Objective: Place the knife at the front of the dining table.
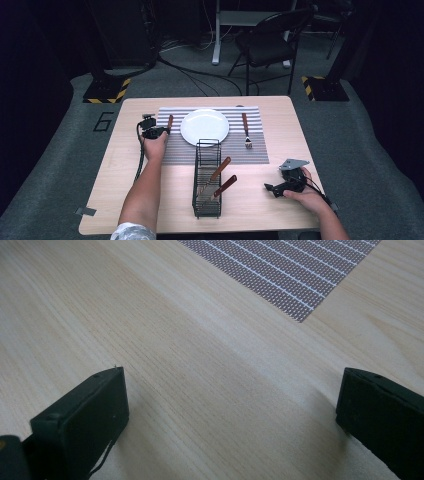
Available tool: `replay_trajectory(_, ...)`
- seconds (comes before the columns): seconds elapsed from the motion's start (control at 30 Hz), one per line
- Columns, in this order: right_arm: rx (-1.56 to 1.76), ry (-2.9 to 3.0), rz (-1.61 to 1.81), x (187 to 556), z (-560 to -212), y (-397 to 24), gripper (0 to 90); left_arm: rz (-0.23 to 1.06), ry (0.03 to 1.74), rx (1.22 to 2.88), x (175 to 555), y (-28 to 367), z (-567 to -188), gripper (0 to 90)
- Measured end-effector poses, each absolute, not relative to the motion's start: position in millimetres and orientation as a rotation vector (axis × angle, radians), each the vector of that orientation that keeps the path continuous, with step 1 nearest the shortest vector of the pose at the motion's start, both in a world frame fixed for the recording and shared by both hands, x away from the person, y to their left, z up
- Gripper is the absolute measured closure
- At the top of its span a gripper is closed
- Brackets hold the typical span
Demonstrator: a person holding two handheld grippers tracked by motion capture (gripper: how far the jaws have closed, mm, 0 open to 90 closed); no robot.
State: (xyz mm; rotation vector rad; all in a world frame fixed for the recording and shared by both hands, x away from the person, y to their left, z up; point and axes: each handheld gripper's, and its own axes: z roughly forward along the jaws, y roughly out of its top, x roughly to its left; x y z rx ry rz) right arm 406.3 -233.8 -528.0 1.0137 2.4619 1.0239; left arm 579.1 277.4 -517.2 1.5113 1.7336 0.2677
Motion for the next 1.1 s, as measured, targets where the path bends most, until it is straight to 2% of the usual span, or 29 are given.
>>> replay_trajectory(0.33, 1.015, 2.461, 1.026, 406, -528, -234, 0.0, 0.257, 1.729, 1.466, 581, 279, -521, 79.6)
replay_trajectory(0.5, 1.014, 2.461, 1.026, 406, -528, -234, 0.0, 0.248, 1.722, 1.47, 580, 280, -520, 74.5)
replay_trajectory(1.1, 1.015, 2.46, 1.027, 406, -528, -234, 0.0, 0.282, 1.735, 1.5, 576, 288, -514, 74.8)
